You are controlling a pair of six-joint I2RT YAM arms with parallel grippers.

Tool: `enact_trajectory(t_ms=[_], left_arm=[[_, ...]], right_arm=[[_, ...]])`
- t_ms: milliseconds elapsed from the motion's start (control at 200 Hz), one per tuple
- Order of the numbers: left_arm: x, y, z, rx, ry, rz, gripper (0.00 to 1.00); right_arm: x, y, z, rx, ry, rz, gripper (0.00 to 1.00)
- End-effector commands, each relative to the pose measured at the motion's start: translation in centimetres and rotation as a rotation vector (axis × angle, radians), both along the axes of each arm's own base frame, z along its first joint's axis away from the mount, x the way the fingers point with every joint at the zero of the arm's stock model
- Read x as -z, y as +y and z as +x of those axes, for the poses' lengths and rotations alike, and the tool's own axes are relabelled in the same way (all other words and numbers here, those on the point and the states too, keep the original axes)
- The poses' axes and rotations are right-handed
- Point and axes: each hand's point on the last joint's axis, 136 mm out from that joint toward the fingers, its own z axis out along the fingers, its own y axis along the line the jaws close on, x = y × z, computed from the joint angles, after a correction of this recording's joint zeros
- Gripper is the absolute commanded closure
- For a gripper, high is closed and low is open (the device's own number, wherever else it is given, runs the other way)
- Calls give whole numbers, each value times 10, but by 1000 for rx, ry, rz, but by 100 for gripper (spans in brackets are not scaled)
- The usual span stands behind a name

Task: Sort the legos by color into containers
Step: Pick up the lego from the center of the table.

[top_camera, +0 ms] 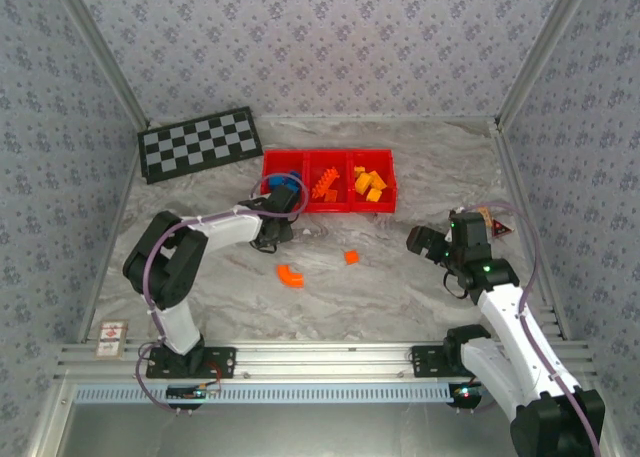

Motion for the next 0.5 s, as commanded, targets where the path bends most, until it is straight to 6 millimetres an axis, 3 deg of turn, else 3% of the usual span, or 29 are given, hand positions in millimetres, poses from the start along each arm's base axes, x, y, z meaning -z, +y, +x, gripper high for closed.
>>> enact_trajectory(t_ms=[0,285,495], left_arm=[[-2,-6,8,6,-13,-6,53],[-6,-5,10,15,-14,2,65],[-38,-6,17,63,-76,2,67]], right_arm=[[3,-1,-4,7,9,-1,0],[4,-2,-4,11,14,-5,0],[4,-3,-4,11,9,-9,0]])
